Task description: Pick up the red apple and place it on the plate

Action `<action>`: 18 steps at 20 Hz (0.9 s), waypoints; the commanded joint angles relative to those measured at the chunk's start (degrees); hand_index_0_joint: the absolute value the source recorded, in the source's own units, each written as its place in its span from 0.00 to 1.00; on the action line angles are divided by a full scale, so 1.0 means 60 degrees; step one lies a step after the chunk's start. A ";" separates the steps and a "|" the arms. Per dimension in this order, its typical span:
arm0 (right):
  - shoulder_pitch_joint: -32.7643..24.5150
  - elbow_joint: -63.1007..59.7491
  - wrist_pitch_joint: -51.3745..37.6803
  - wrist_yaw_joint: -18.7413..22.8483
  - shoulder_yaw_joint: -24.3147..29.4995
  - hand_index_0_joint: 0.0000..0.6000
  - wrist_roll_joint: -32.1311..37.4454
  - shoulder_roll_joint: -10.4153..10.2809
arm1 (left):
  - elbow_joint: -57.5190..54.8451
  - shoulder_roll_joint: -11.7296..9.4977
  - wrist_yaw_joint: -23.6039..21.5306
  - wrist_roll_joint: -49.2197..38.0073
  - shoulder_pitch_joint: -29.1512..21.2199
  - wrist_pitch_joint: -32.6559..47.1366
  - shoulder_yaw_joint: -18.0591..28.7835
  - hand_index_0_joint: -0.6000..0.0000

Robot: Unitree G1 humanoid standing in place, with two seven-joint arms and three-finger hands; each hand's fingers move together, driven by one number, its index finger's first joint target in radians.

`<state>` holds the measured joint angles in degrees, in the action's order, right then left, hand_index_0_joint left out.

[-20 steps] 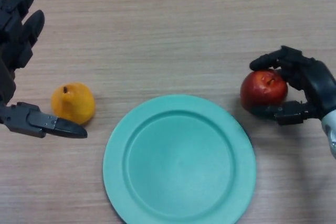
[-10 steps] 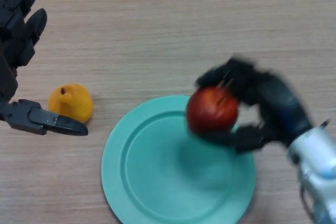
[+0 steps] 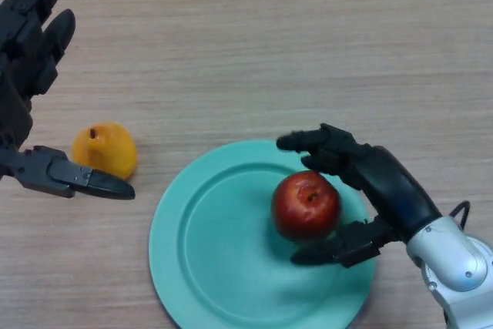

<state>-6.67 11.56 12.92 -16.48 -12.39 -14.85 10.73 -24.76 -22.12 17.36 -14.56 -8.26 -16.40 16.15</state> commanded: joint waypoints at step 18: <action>-0.1484 0.3303 0.3148 -0.0017 0.4124 0.00 0.4443 0.1793 | -0.0461 -0.0575 -0.0325 -0.0264 -0.0538 0.0624 0.0615 1.00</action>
<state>-13.70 27.80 36.76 -18.14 8.13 10.26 19.57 -24.38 -22.49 17.33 -14.71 -9.24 -16.69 16.04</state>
